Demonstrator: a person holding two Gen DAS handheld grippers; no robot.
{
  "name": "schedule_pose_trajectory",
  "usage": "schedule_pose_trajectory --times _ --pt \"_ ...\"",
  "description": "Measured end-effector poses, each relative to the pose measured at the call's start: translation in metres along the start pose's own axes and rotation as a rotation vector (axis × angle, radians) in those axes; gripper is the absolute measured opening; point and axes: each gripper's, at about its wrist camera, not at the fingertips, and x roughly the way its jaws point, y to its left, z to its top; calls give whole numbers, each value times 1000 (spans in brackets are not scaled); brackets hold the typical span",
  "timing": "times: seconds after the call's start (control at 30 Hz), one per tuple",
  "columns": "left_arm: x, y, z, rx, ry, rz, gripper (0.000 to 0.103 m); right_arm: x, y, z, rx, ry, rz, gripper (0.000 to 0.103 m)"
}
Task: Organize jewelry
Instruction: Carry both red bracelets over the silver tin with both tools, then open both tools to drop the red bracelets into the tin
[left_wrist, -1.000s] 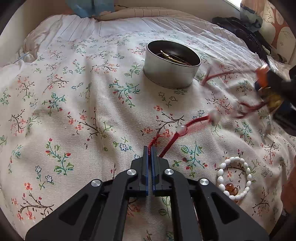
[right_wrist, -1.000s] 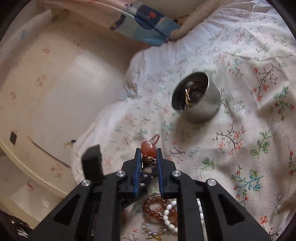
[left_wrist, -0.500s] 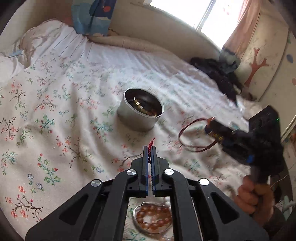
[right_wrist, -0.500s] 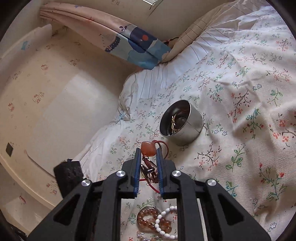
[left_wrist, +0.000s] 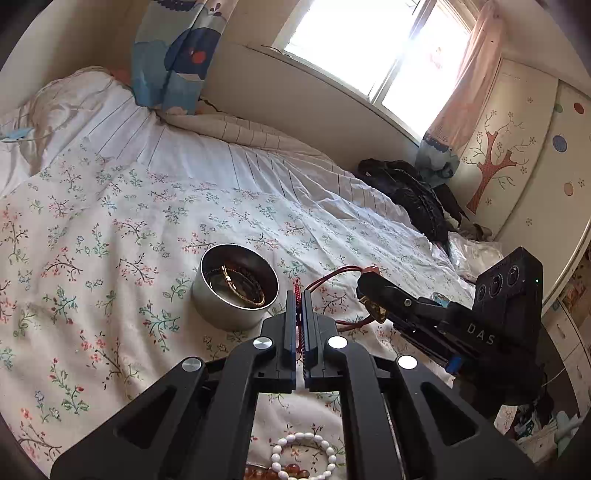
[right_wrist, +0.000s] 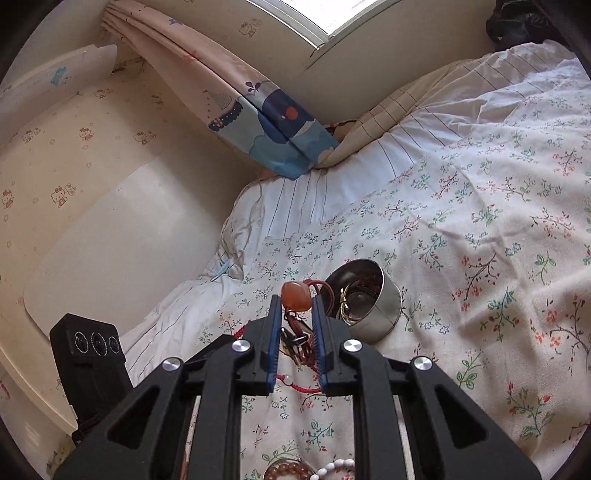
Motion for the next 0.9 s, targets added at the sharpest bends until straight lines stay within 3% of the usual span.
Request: schedule_pose_trajectory --times 0.5,0.77,0.83,0.87,0.9 --pt "42 10 41 -51 -52 1 3 59 -9 24 -24 3 -58 17" --pt "72 16 49 -80 -28 2 3 83 -20 29 -23 19 -92 18" --pt "89 23 48 -94 17 42 3 101 -25 29 -14 85 -86 36" --pt "96 29 46 -114 26 87 5 109 -32 27 10 114 -106 39" --pt "103 38 44 -146 52 105 17 112 -40 25 37 126 -114 43"
